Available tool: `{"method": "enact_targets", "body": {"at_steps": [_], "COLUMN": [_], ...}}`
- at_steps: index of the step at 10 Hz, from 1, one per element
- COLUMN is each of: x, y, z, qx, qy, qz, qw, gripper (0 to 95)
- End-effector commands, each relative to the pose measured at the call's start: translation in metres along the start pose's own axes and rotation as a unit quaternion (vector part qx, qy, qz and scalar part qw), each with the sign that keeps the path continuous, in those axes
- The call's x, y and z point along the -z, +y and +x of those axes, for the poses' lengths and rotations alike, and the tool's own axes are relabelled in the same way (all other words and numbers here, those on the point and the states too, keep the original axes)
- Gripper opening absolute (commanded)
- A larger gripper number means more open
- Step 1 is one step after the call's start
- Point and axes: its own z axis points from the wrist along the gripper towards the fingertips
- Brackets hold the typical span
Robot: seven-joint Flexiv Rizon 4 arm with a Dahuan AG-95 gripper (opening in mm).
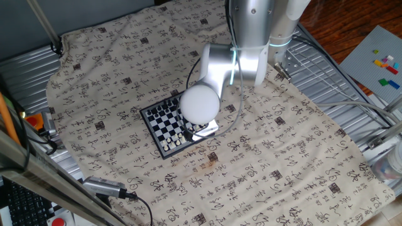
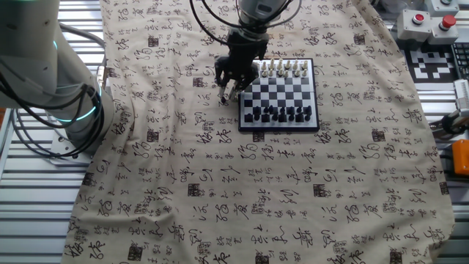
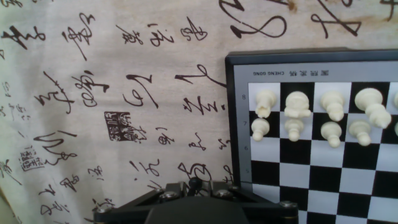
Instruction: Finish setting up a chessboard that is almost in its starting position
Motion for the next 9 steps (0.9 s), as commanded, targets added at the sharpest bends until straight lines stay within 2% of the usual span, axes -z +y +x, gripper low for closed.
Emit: {"method": "enact_targets", "body": {"at_steps": [1, 5, 6, 9], "x": [0.0005, 0.0008, 0.0005, 0.0], "y": [0.0004, 0.0005, 0.0003, 0.0], "z": [-0.0022, -0.0022, -0.0019, -0.0016], "qx": [0.003, 0.015, 0.015, 0.02], "qy": [0.0, 0.002, 0.002, 0.003], "qz": [0.0, 0.0, 0.0, -0.001], "qw": [1.0, 0.9999, 0.9999, 0.9998], "gripper": [19.0, 19.0, 38.0, 38.0]}}
